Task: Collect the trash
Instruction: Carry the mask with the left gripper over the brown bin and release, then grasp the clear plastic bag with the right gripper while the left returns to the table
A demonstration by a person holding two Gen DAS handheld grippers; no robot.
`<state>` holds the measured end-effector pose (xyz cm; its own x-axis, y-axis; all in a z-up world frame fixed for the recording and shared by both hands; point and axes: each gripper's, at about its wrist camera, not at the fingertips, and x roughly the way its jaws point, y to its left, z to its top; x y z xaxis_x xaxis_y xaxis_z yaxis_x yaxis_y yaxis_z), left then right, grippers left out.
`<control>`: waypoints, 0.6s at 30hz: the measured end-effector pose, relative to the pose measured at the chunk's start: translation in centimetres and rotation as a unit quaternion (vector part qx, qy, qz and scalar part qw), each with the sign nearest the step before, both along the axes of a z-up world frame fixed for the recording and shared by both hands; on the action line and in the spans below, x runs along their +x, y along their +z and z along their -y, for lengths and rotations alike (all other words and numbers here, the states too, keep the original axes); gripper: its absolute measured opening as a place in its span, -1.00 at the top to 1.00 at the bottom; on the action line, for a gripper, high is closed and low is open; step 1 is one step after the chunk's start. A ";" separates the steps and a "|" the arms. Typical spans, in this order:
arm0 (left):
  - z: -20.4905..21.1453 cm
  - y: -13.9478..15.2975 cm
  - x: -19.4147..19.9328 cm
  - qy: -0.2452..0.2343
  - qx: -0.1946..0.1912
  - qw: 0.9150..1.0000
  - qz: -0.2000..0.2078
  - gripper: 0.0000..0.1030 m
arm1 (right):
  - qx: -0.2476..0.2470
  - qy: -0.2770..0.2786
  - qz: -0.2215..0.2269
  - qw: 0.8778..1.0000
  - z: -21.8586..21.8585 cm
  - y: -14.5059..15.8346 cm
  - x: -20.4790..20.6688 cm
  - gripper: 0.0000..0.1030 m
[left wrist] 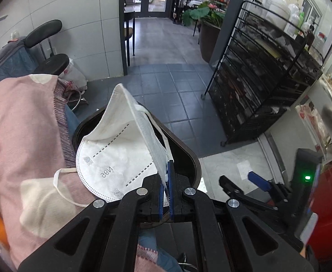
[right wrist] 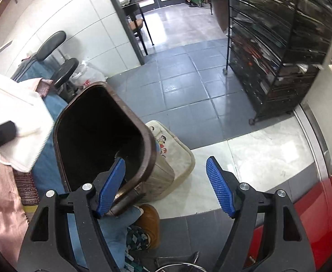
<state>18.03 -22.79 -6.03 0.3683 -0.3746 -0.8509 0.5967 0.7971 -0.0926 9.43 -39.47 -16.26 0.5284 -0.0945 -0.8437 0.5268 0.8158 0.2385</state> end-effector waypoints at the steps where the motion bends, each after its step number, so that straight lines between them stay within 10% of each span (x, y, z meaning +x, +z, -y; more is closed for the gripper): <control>1: 0.3 -0.4 0.0 -0.002 0.007 1.000 -0.001 0.93 | -0.001 -0.003 0.000 1.000 0.2 0.0 -0.2 -0.43; 7: 1.8 -1.8 0.5 -0.016 0.016 1.000 -0.007 0.75 | 0.001 -0.023 -0.005 1.000 1.2 -0.1 -0.9 -0.44; 9: 2.0 -1.9 0.5 -0.015 0.021 1.000 0.005 -0.18 | 0.003 -0.032 -0.006 0.999 1.5 -0.2 -1.1 -0.48; 11: 1.8 -1.8 0.3 -0.011 0.004 1.000 0.017 -0.55 | 0.000 -0.038 -0.008 0.999 1.7 -0.3 -1.2 -0.59; 18: 1.7 -0.6 -0.6 -0.003 0.005 0.998 0.060 -0.80 | 0.000 -0.057 -0.011 0.998 2.3 -0.2 -1.5 -0.66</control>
